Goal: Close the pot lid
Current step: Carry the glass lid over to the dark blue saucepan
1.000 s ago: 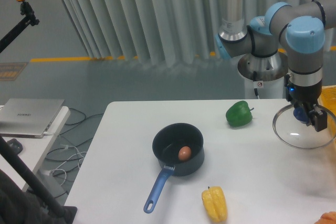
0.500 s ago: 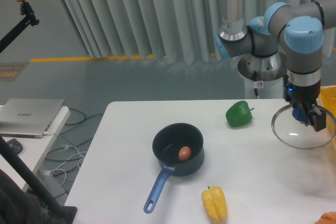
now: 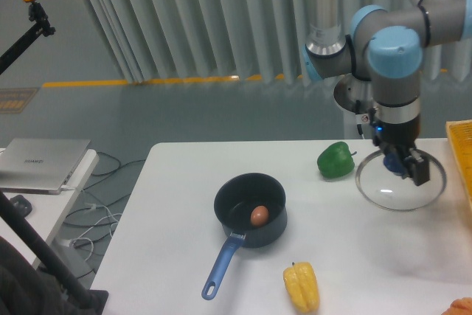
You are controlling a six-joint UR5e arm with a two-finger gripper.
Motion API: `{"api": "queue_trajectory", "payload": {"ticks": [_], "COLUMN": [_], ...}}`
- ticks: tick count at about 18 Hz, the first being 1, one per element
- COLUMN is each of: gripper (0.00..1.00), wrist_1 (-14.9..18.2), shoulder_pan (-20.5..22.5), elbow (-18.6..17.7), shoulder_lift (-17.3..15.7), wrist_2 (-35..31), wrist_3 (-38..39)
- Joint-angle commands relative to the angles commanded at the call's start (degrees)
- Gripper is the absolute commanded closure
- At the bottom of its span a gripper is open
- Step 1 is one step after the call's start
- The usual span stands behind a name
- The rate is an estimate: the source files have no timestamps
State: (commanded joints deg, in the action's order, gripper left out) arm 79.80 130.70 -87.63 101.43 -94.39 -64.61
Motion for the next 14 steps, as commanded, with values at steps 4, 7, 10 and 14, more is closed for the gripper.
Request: {"api": "queue_trajectory", "payload": {"ticks": [4,7,10,14], "gripper": [0.63,0.63,0.63,0.63], "wrist_1": [0.0,0.0,-0.09,-0.87], "shoulder_pan": [-3.43,-5.8,-8.26,-11.25], "elbow": [0.09,0.26,0.53,1.4], "shoulder_lift": [-0.35,-0.26,-0.09,0.96], "wrist_2": [0.09,0.09,0.44,0.61], "wrist_3": [4.92,7.83,11.08,15.91]}}
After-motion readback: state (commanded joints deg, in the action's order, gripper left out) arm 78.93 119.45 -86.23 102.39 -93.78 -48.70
